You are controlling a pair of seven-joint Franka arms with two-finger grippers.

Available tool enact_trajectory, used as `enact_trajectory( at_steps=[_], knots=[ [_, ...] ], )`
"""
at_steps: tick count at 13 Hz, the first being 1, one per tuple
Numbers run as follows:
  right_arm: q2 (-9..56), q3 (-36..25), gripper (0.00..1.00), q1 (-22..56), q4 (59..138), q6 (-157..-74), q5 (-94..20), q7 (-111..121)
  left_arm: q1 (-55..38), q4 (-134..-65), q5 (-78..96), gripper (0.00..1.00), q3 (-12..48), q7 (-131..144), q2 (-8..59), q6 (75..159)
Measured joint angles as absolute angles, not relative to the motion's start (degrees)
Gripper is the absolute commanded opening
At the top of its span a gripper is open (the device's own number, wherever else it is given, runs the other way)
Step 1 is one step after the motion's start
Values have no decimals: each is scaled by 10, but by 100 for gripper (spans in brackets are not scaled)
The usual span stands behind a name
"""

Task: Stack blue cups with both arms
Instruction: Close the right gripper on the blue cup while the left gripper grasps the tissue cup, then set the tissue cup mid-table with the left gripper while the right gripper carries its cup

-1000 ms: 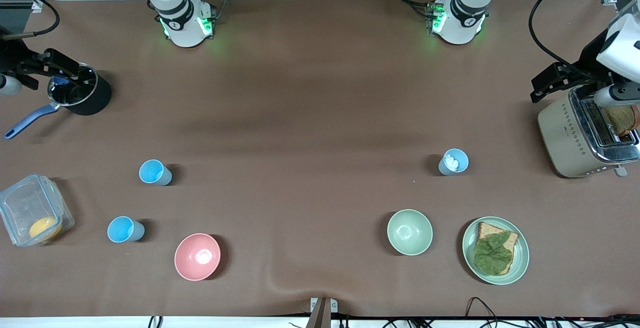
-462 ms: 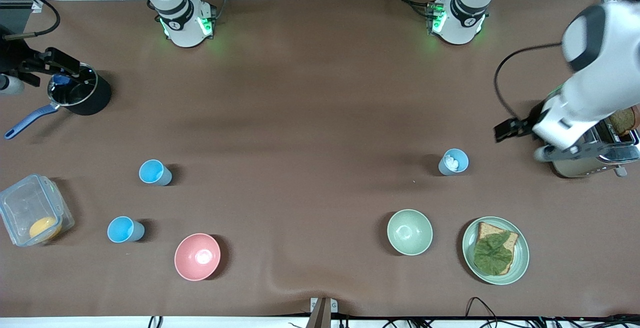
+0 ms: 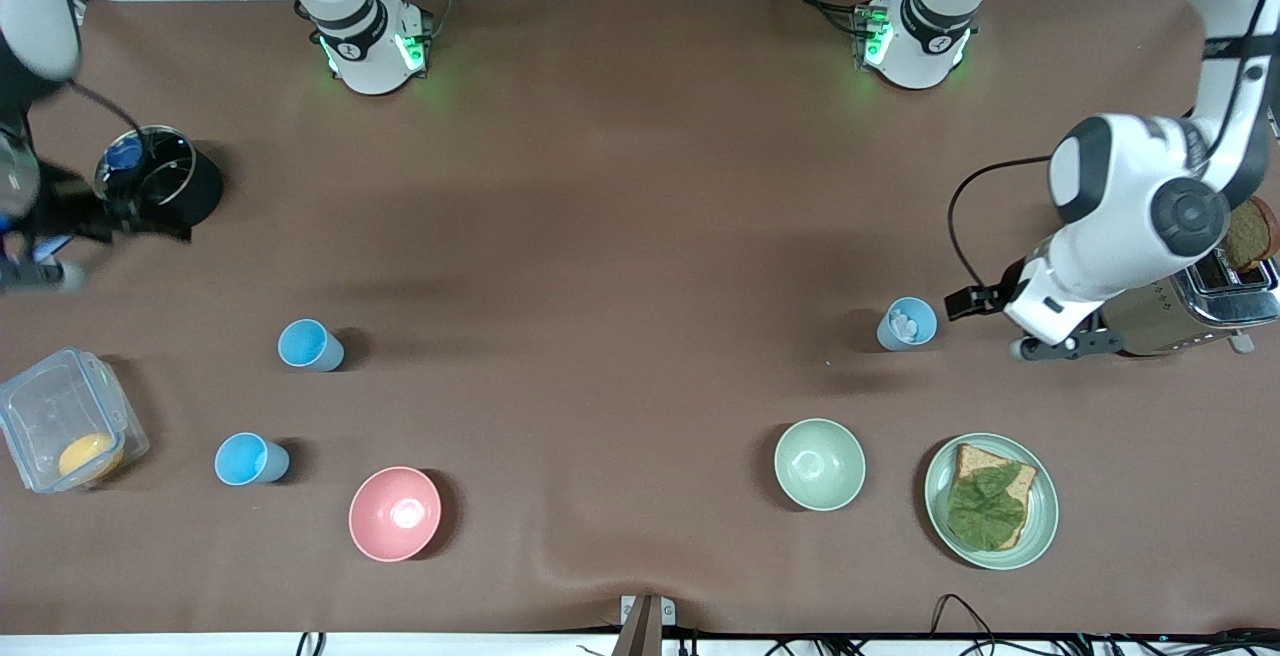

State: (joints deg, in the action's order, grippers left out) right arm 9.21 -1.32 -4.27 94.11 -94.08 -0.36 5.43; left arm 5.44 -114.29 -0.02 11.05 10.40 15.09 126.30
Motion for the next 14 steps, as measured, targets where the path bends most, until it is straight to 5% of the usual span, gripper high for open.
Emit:
enact_trajectory(
  at_steps=[5, 6, 10, 14],
  knots=[
    [257, -12, 100, -59, 944, -1075, -10, 80, 50, -1158, 0, 87, 112, 104, 206, 1312],
    [283, -10, 100, -57, 944, -1084, -10, 82, 50, -1158, 0, 78, 112, 104, 214, 1316],
    [312, -6, 100, -46, 970, -1121, -10, 83, 49, -1158, 0, 0, 113, 104, 229, 1317],
    [313, -7, 100, -49, 987, -1145, -10, 83, 1, -1158, 0, 0, 119, 144, 230, 1318]
  ],
)
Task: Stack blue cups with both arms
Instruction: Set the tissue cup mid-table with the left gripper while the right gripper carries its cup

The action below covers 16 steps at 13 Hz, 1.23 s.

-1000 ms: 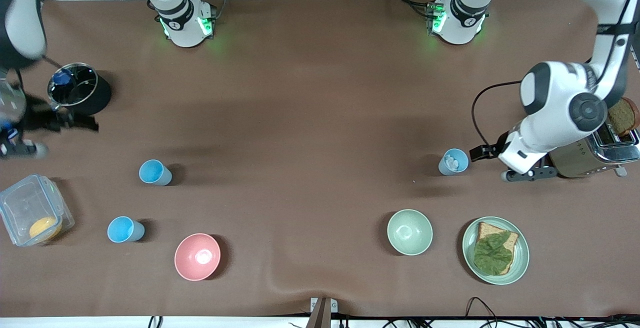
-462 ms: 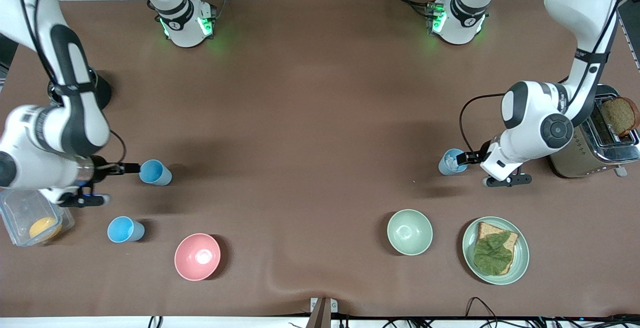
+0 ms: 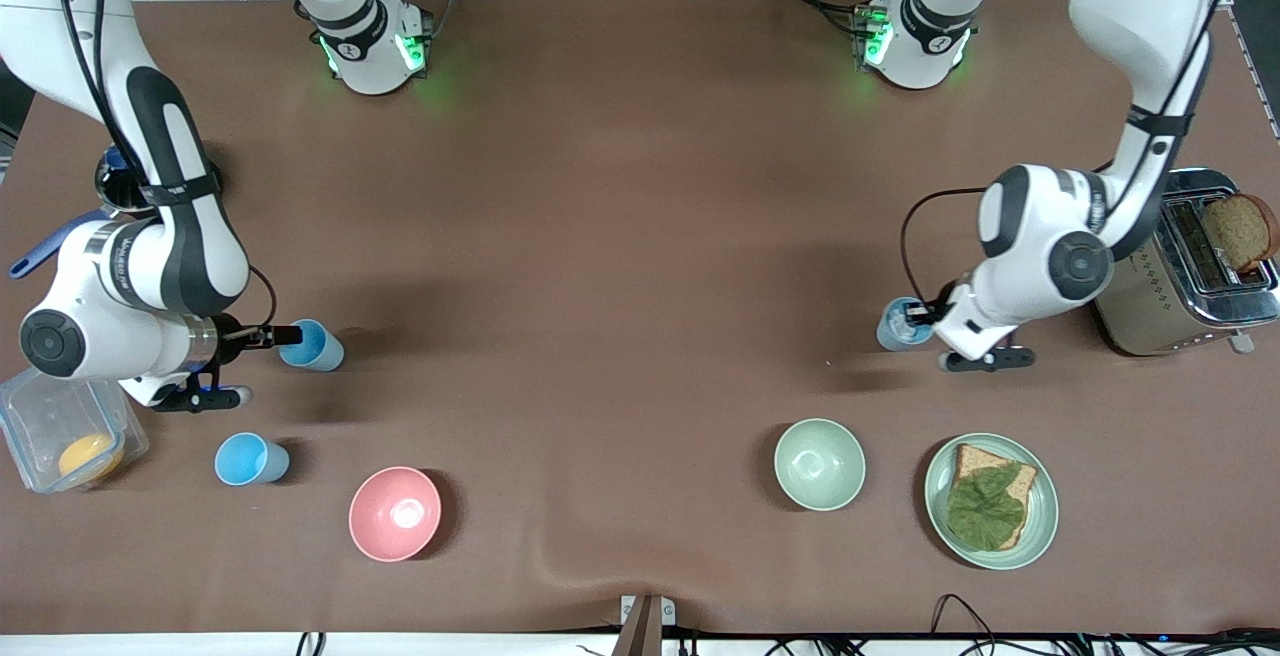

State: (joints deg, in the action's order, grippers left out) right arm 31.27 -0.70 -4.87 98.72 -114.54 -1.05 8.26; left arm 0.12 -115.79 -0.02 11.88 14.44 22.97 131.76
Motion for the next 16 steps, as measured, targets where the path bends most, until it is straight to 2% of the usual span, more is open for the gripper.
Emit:
enact_trajectory(
  at_steps=[1, 2, 3, 4, 8, 12, 13, 14, 16],
  knots=[
    [313, -7, 100, -49, 1002, -1176, -10, 83, -28, -1155, 0, 0, 121, 176, 230, 1319],
    [313, -7, 76, -49, 1021, -1213, -11, 83, -62, -1151, 0, 0, 123, 213, 229, 1323],
    [314, -7, 17, -48, 1041, -1249, -11, 83, -100, -1141, 0, 0, 125, 257, 229, 1326],
    [314, -6, 0, -48, 1058, -1274, -10, 83, -140, -1126, 0, 0, 126, 306, 229, 1327],
    [309, -3, 0, -44, 1072, -1281, -11, 83, -272, -1048, 3, 0, 127, 482, 248, 1327],
    [263, -1, 0, -37, 1064, -1202, -12, 65, -365, -934, 4, 0, 126, 594, 357, 1327],
    [247, 0, 0, -32, 1055, -1171, -12, 49, -374, -914, 4, 17, 126, 602, 381, 1327],
    [232, 1, 0, -21, 1043, -1139, -13, 27, -376, -901, 4, 99, 125, 604, 398, 1327],
    [212, 2, 0, 12, 1004, -1069, -34, -35, -374, -890, 4, 100, 124, 606, 408, 1327]
  ],
)
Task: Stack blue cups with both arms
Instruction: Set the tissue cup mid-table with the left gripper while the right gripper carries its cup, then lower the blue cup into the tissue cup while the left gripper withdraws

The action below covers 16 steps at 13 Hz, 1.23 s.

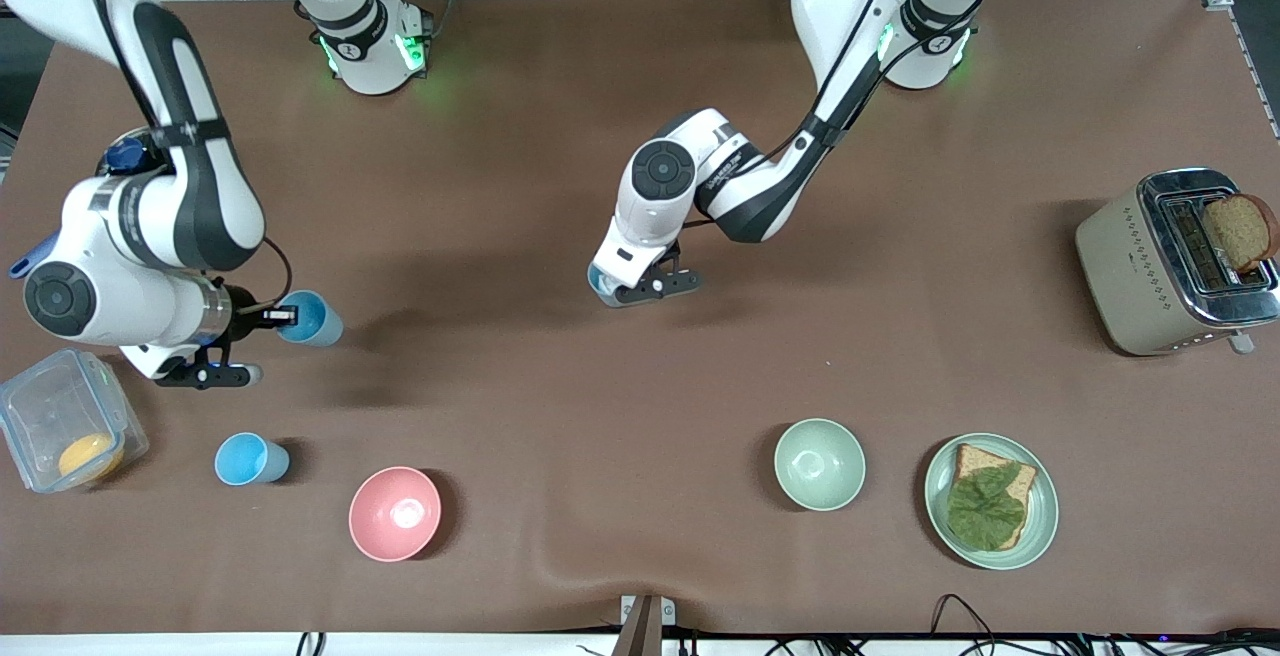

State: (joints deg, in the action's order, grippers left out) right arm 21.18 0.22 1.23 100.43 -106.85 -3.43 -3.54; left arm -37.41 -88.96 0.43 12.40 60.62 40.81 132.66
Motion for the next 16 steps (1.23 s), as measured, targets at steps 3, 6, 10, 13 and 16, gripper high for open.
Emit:
enact_trajectory(
  at_steps=[3, 6, 10, 13, 16],
  knots=[
    [206, 4, 0, 75, 944, -1019, -91, -154, -372, -866, 4, 100, 122, 620, 381, 1279],
    [208, 5, 0, 146, 927, -1019, -108, -273, -340, -845, 0, 100, 107, 608, 270, 1158],
    [219, 6, 0, 233, 920, -1055, -160, -376, -192, -854, -23, 100, 100, 388, 128, 1007],
    [238, 6, 0, 284, 920, -1083, -165, -423, -95, -863, -25, 100, 101, 255, 97, 963],
    [273, 6, 0, 316, 919, -1121, -166, -437, -67, -864, -25, 100, 101, 220, 82, 934]
  ],
)
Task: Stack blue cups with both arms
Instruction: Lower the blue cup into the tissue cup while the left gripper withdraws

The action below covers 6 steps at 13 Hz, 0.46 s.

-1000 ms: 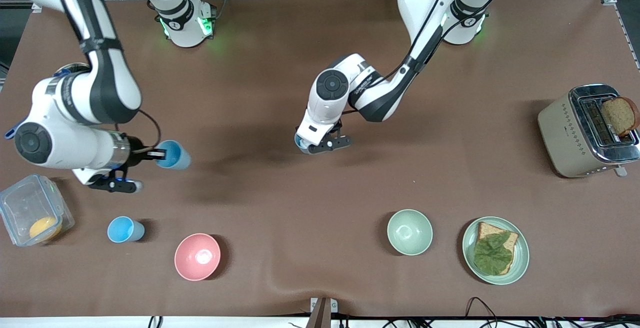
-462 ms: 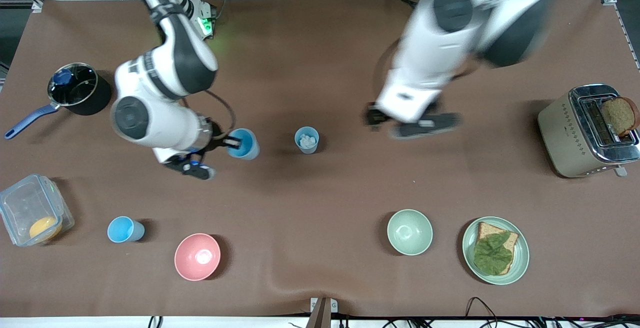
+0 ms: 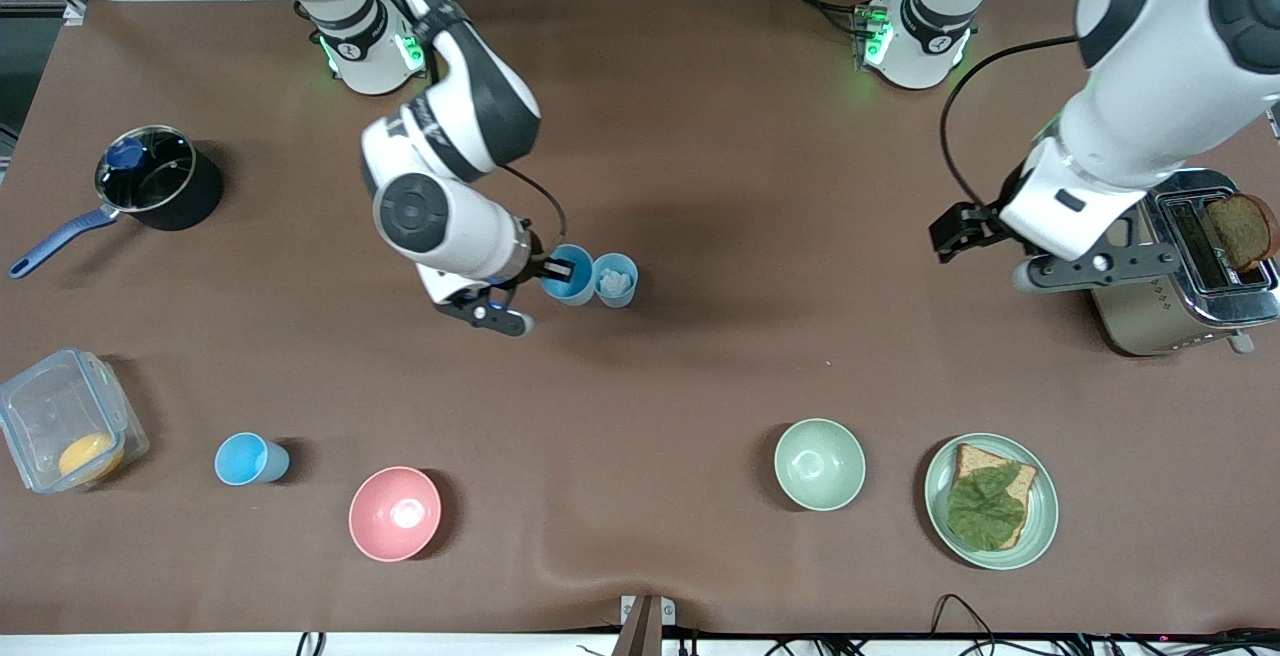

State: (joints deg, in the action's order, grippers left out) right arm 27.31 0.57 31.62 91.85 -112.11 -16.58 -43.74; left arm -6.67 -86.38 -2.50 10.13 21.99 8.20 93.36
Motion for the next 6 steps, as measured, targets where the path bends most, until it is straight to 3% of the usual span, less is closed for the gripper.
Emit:
enact_trajectory(
  at_steps=[6],
  knots=[
    [305, 5, 0, 355, 909, -1141, -168, -486, -23, -884, -26, 100, 104, 170, 34, 916]
  ],
)
